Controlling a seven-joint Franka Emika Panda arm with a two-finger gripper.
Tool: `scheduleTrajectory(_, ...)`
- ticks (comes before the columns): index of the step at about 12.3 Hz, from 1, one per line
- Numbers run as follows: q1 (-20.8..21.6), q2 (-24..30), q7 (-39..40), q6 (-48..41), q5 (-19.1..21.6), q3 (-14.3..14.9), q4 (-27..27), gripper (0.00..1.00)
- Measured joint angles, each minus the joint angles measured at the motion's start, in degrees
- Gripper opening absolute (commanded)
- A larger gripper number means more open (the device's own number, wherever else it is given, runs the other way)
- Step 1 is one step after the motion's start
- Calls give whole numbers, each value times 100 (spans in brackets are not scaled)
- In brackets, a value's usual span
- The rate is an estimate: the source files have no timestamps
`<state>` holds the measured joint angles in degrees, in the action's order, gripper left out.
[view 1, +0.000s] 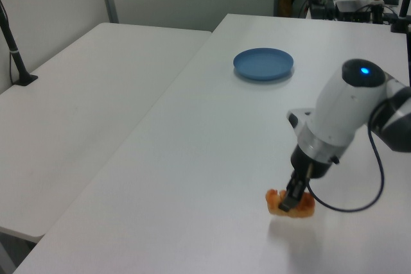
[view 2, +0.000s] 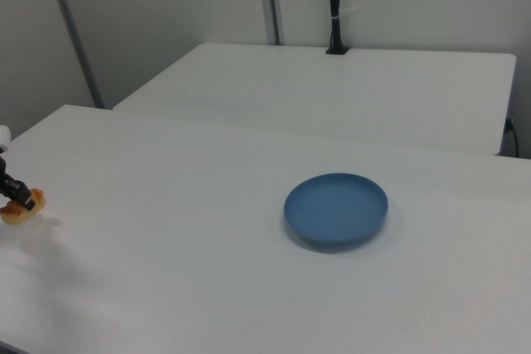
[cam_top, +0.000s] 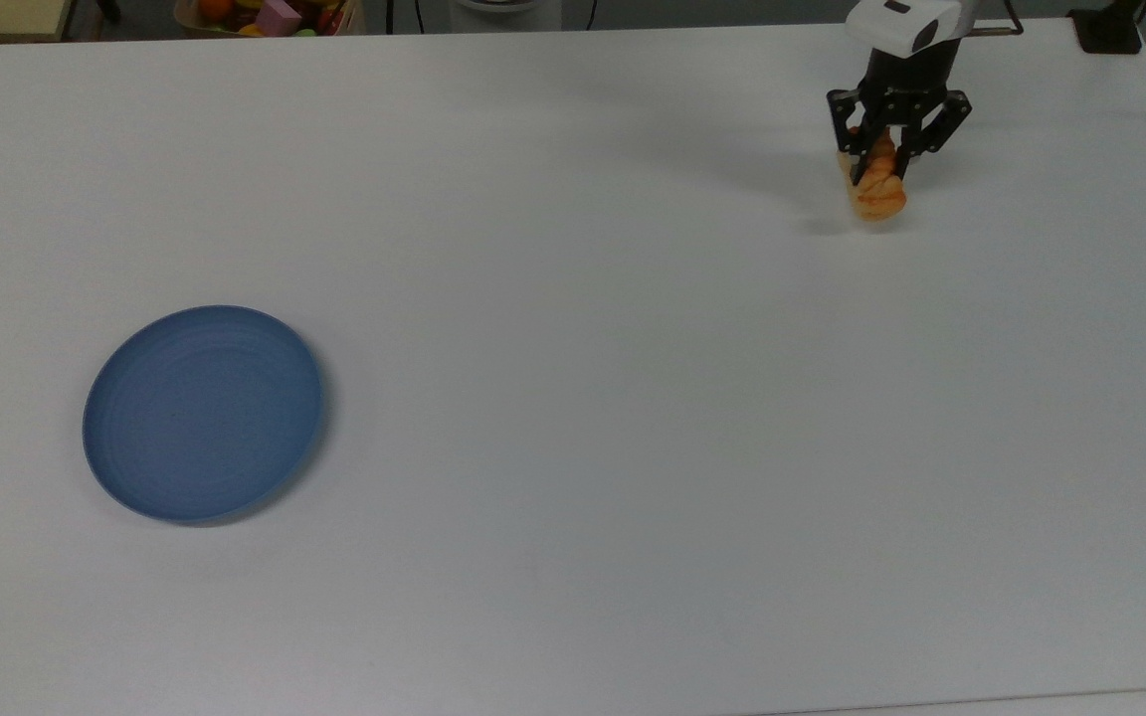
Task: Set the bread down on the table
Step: 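Lift the bread roll off the plate and carry it across the table, then lower the bread roll onto the bare table surface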
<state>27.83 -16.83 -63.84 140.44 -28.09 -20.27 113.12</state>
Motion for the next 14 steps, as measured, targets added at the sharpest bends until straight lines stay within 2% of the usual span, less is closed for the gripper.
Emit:
scheduleTrajectory(1,100,-43,-170,0,-95,-1,-4,40)
scheduleTrajectory(5,519,-371,-1348,0,-962,0,-95,41)
scheduleTrajectory(8,680,-710,-1780,1,-1271,1,-430,49)
scheduleTrajectory(9,711,-769,-1856,1,-1337,1,-502,54)
scheduleTrajectory(10,735,-797,-1878,1,-1384,1,-531,72)
scheduleTrajectory(11,768,-804,-1882,1,-1393,1,-539,100)
scheduleTrajectory(14,833,-804,-1885,1,-1397,2,-562,100)
